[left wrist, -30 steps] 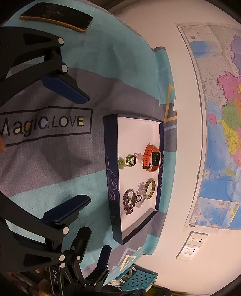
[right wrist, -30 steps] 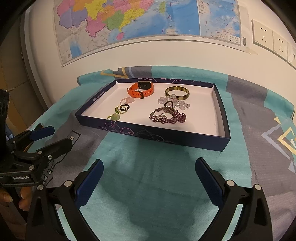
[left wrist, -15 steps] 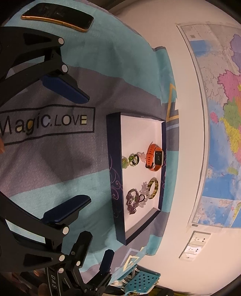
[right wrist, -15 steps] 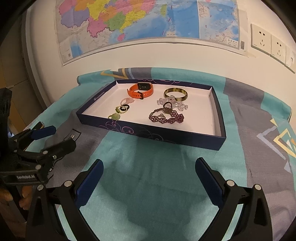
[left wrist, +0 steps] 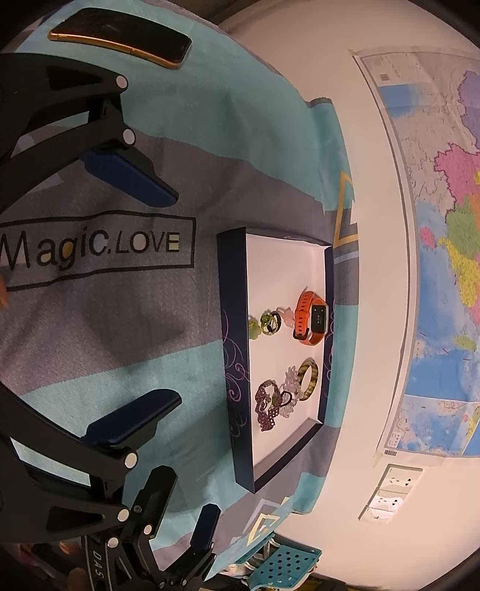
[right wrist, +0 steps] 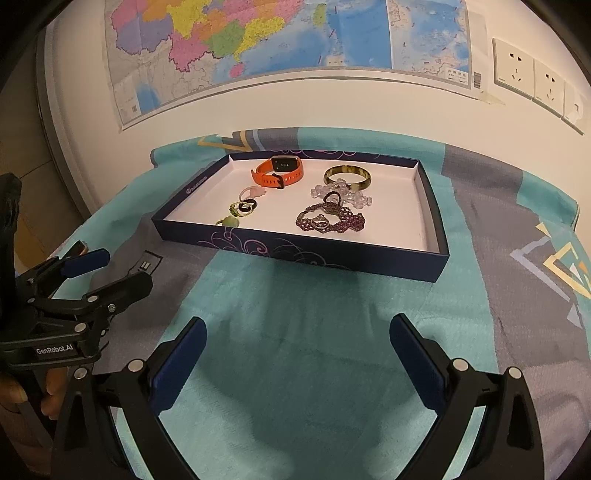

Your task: Organize jewelry

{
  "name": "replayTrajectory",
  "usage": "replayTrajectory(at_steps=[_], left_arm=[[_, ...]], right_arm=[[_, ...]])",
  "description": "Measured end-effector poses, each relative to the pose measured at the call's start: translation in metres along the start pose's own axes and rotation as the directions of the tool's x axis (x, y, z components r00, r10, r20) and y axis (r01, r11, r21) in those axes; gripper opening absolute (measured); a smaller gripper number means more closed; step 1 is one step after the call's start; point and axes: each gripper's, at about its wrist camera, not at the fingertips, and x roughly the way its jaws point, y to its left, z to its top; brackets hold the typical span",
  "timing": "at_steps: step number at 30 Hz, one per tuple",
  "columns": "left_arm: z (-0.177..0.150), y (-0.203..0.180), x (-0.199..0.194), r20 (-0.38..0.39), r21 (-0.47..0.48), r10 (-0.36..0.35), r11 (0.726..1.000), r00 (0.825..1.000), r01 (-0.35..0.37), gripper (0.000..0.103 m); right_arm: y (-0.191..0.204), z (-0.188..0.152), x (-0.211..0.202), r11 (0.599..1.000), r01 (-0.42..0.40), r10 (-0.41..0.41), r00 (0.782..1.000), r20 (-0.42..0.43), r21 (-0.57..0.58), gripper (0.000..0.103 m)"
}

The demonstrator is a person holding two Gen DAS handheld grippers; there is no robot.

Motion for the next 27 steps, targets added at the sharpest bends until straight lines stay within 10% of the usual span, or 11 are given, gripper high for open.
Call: replayTrajectory(at_steps=[27], left_arm=[[-0.0043, -0.0039, -0.0090, 0.000, 0.012, 0.001, 1.000, 1.000, -0.001, 0.097]], right_arm=[[-0.0015, -0.0054, -0.0024, 1.000, -0.005, 0.005, 1.000, 0.003, 0.020, 0.096]])
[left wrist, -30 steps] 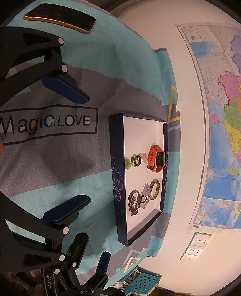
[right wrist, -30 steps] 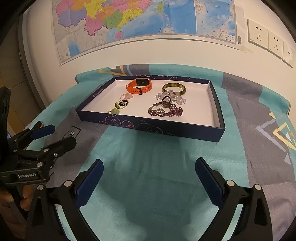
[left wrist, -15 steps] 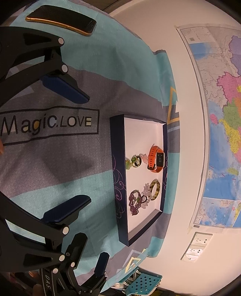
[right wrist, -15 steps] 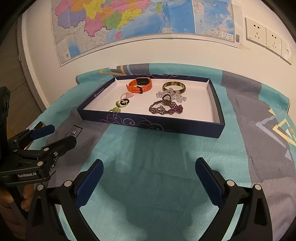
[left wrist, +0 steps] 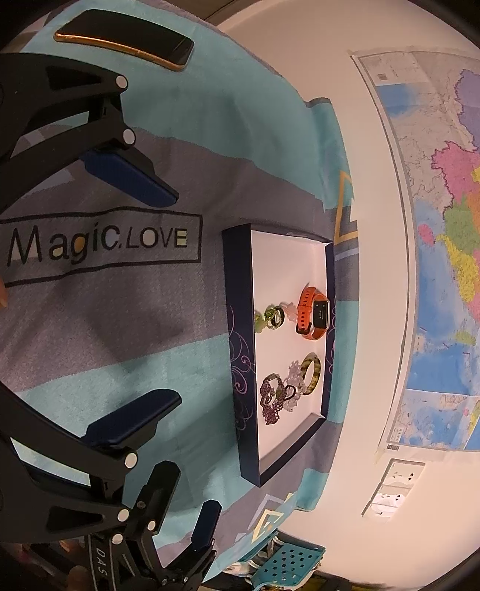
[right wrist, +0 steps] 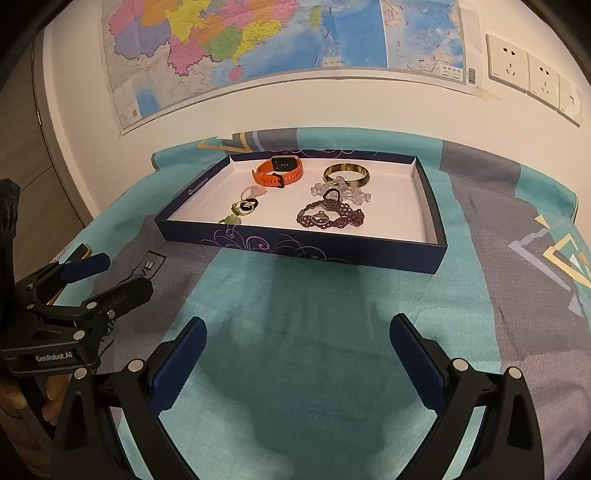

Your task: Organize jewelry

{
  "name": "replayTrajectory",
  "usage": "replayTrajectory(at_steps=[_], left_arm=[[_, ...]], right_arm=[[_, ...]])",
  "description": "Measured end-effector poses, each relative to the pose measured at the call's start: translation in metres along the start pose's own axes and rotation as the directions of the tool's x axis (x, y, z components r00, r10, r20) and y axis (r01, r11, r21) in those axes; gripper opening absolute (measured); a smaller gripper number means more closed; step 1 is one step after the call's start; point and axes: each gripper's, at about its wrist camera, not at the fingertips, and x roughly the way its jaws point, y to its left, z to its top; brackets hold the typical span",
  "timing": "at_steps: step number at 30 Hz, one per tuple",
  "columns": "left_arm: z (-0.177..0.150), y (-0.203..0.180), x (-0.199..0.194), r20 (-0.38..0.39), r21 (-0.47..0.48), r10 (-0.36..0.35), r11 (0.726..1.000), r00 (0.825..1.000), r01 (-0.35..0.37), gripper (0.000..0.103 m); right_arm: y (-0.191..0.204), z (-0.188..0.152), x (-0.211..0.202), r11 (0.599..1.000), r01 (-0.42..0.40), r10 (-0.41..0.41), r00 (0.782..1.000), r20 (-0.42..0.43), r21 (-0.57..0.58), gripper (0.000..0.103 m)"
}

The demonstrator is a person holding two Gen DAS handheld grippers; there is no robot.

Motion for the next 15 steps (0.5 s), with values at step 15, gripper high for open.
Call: replayTrajectory(at_steps=[15], left_arm=[[-0.0052, -0.0045, 0.0089, -0.047, -0.005, -0.014, 1.000, 0.999, 0.014, 0.097]], right_arm=[[-0.0028, -0.0031, -0.0005, 1.000, 0.018, -0.018, 1.000, -0.018, -0.008, 0.096]])
